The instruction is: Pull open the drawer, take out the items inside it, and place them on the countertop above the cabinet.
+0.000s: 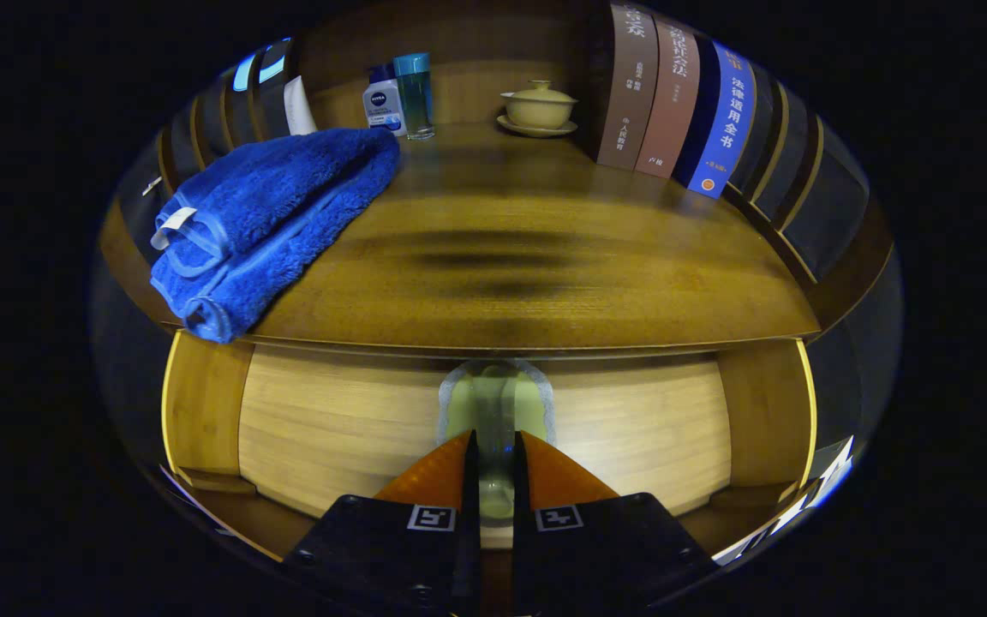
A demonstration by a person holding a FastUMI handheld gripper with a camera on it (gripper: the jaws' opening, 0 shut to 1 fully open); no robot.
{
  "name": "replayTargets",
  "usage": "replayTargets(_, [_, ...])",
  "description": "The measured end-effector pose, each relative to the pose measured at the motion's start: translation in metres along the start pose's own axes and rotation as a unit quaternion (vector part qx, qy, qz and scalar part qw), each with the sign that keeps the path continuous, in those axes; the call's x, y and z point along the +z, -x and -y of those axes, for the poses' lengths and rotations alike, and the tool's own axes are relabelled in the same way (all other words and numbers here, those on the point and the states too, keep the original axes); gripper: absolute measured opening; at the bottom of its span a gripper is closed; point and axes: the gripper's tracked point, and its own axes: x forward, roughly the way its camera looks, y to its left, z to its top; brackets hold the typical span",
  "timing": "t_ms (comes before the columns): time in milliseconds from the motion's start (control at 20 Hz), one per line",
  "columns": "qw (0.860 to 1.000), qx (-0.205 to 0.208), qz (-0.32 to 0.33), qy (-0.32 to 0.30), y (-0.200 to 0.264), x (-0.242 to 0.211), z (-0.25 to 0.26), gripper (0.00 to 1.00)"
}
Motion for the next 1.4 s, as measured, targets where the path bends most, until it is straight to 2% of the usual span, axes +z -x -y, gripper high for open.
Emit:
replayTargets(250, [1.000, -0.011, 0.000, -0.013, 0.046, 0.002, 0.001, 0.19])
replayTargets(500, [0.999, -0.030, 0.019, -0.004, 0.089, 0.039, 0.004, 0.19])
replayTargets(650, [0.999, -0.027, 0.036, -0.012, 0.102, 0.062, 0.006, 0.19])
replayTargets(800, [0.999, -0.023, 0.039, -0.014, 0.095, 0.083, 0.011, 0.18])
replayTargets(1100, [0.999, -0.001, 0.039, 0.000, 0.046, 0.135, -0.004, 0.19])
replayTargets(1400, [0.999, 0.020, 0.024, 0.012, 0.016, 0.159, -0.016, 0.18])
